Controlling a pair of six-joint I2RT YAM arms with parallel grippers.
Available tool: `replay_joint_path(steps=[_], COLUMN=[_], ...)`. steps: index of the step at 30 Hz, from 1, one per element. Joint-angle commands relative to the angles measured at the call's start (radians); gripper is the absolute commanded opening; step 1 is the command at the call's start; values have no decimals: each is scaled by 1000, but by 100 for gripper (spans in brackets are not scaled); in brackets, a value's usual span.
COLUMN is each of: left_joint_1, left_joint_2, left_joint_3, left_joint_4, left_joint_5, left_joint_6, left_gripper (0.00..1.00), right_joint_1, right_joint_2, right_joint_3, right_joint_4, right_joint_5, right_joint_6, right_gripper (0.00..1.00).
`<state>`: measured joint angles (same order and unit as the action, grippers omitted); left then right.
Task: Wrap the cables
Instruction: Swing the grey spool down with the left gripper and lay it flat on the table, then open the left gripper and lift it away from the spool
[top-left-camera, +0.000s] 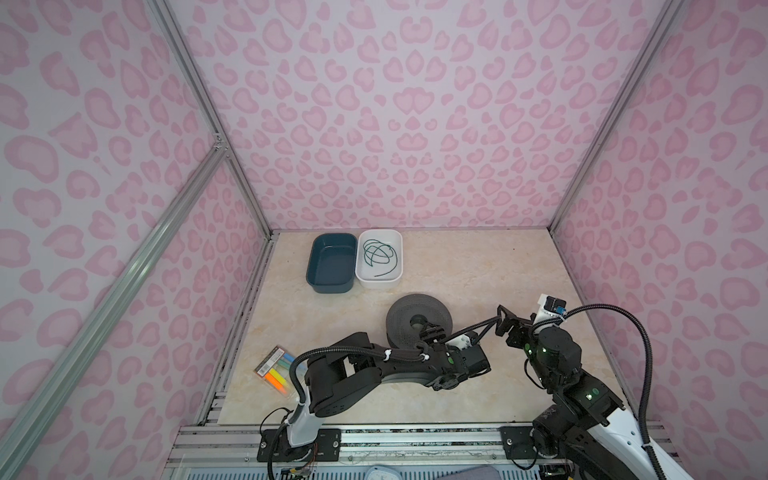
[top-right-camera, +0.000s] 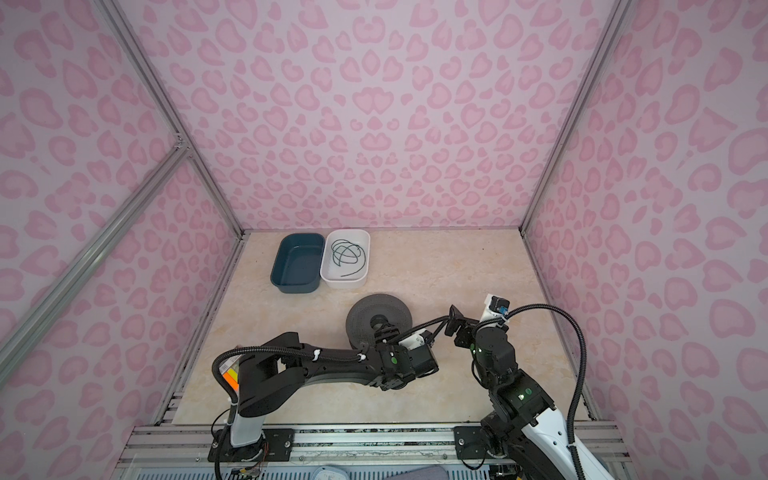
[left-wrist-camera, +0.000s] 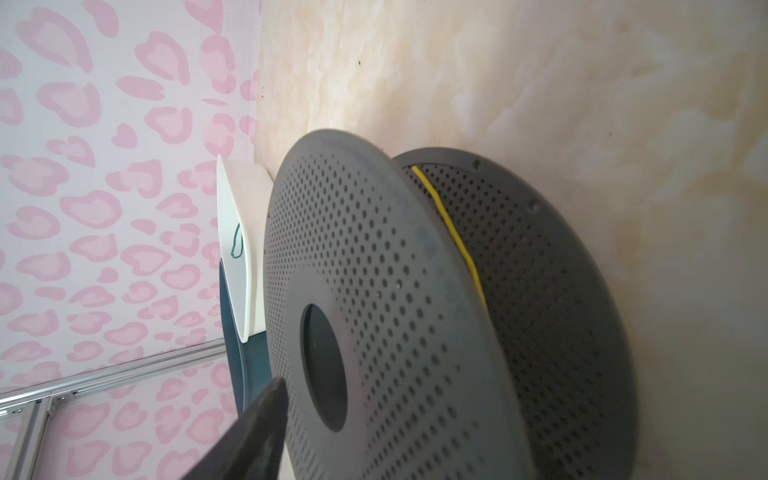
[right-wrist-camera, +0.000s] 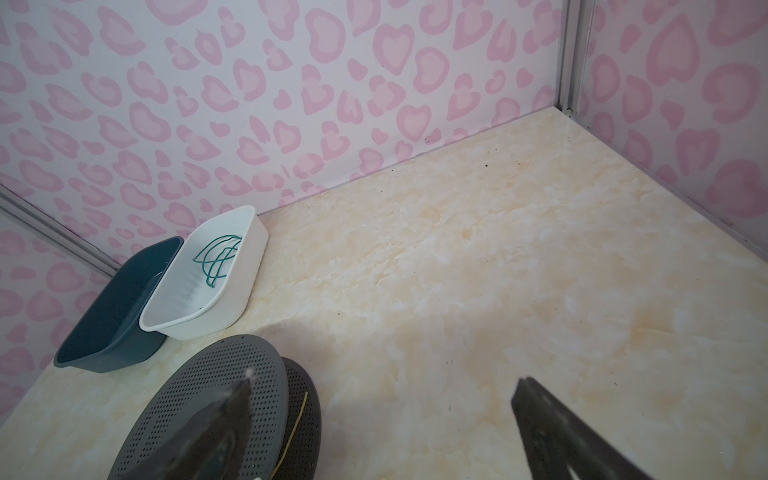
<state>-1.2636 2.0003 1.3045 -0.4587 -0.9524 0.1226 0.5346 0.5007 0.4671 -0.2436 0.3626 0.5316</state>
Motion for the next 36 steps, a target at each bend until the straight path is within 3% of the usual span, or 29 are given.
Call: replay_joint_path(steps=[1,3,6,14,21,25,31,36], left_joint_1=[2,0,-5,-18,-24,-24,-23,-24], left_joint_2=[-56,-89,-132,-263,-317,-394,-585,-730], left_joint_3=[-7,-10,-21,-24,3,5,-38,-87], left_joint_4=[-49,-65,-96,-193,-249,-248,-187,-139], left_joint_5=[63,89,108,232,427,467,379,235], left_joint_6=[-38,-38,-29,-52,-69,-89,-94,-132], left_gripper=[85,94,98,98,98,98,98,98], right_joint_1=[0,0,-2,-5,-6,-6,-10,-11], right_joint_2=[25,42,64,132,152,173,303,209], right_joint_3=[25,41,57,103,124,166,325,307], right_joint_4=[-20,-29,-21,-6,-8,-47,-224,-146], right_joint_5=[1,-1,-6,-30,-43,-65,-58,-103], right_joint_6=[-5,-8,-27,-66,-90,-135,-139,-238], right_gripper=[99,99,99,99,99,99,99,99])
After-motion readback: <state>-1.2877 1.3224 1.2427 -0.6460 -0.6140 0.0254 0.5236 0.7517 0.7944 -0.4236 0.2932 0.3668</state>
